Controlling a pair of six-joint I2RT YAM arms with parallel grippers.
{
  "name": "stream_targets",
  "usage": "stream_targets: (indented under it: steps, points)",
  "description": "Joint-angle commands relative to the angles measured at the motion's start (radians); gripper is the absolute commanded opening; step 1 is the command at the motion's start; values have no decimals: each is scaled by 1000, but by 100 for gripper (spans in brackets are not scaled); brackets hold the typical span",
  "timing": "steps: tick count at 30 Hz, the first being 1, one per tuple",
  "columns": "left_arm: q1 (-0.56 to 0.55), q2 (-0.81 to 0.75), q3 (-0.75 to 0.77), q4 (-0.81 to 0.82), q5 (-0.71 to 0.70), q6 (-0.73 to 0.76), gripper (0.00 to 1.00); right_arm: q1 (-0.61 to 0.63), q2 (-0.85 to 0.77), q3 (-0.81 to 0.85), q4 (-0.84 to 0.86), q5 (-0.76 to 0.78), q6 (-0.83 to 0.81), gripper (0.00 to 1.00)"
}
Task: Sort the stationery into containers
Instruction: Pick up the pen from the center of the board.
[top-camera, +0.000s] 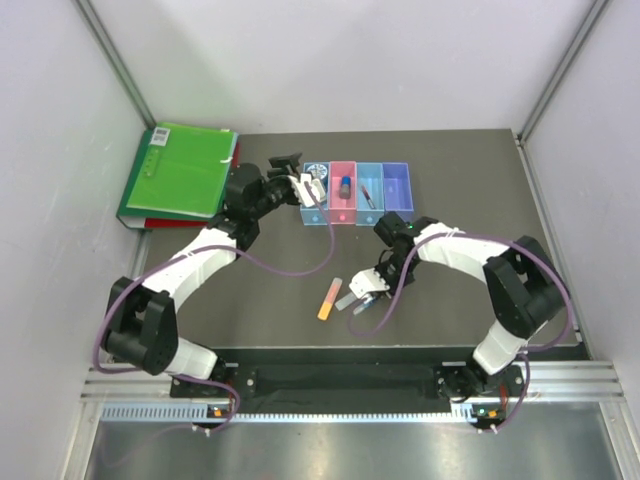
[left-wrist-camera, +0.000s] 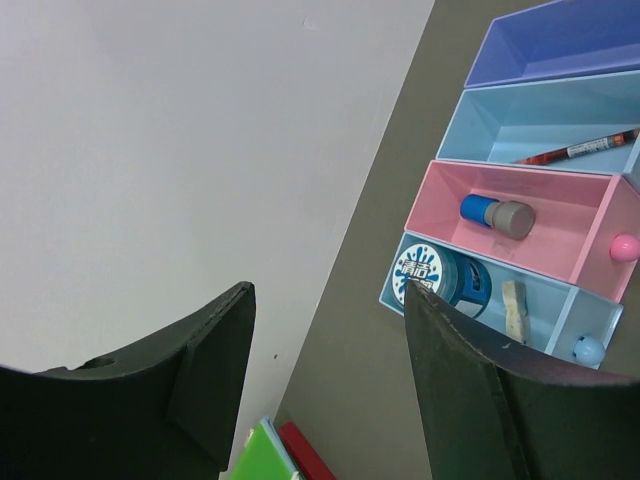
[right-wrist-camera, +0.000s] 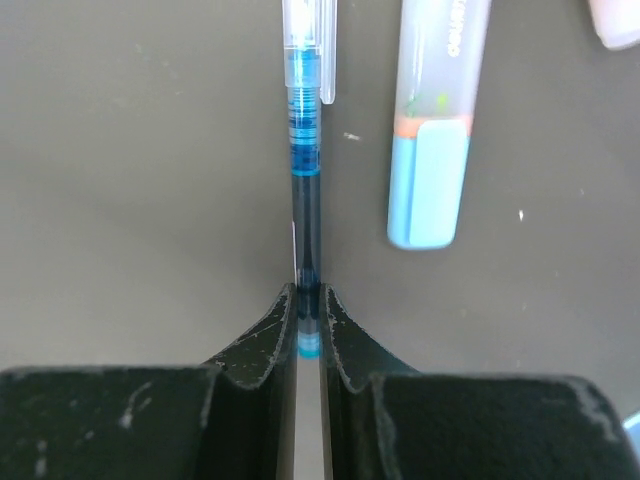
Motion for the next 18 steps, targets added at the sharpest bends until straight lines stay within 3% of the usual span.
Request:
stream_targets:
  steps: [1,9,18]
  points:
    - [7,20,46,63,20,-6,66,-16,-98,25,-74,-25,58,0]
    - [8,37,58,89,-12,-38,66,-42,-190,87,-146,-86,199,0]
    - [7,-4,-15,253,-178,-75,64,-185,-148,241,-117,-179,478,0]
